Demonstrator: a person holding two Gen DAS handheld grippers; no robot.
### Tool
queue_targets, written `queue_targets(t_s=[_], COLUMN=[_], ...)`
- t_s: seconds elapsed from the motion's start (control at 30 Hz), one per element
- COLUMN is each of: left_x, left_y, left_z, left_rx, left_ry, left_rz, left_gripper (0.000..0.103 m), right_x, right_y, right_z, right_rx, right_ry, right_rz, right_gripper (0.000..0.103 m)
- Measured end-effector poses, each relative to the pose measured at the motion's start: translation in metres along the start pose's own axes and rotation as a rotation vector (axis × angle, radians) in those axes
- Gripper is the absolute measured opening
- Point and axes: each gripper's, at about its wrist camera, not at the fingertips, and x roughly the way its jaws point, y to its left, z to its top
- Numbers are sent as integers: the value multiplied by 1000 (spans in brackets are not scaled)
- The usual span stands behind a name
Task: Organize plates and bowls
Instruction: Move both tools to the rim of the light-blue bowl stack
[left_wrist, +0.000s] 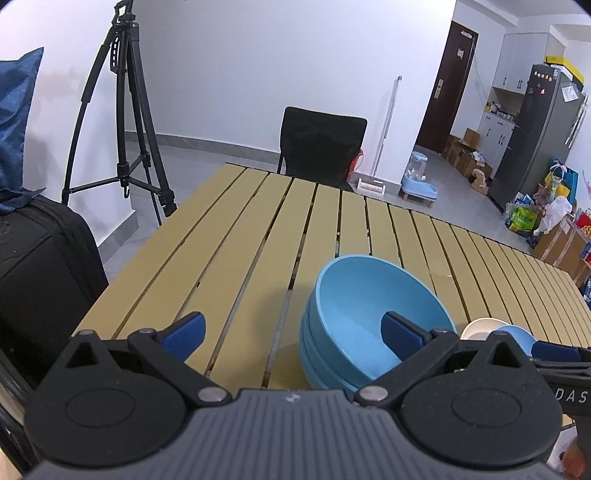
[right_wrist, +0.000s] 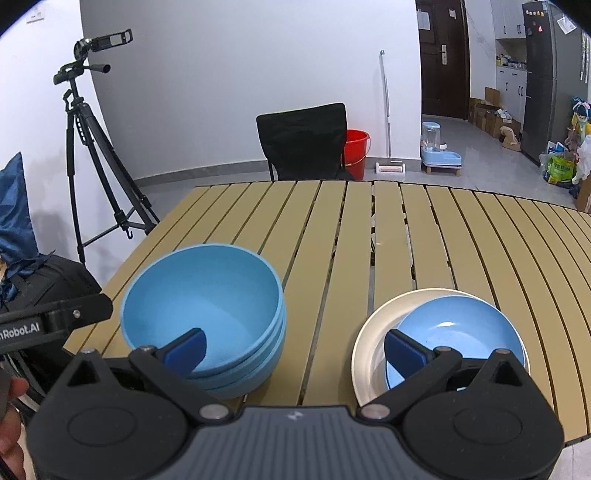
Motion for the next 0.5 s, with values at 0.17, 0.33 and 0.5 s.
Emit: queue_targets(t_s=[0.17, 0.33, 0.5], left_x=[16, 33, 55], left_y=[-2, -4, -2], left_z=[7, 11, 12], left_rx=[-4, -1, -15], left_ry=[54, 82, 134], left_rz=[-11, -21, -26], left_gripper=[103, 103, 103], right_x=[14, 37, 59], right_y=[0, -6, -10], right_z=[7, 11, 10], right_rx=[12, 63, 98], right_ry=[28, 93, 155], right_rz=[8, 42, 60], right_gripper=[103, 102, 101])
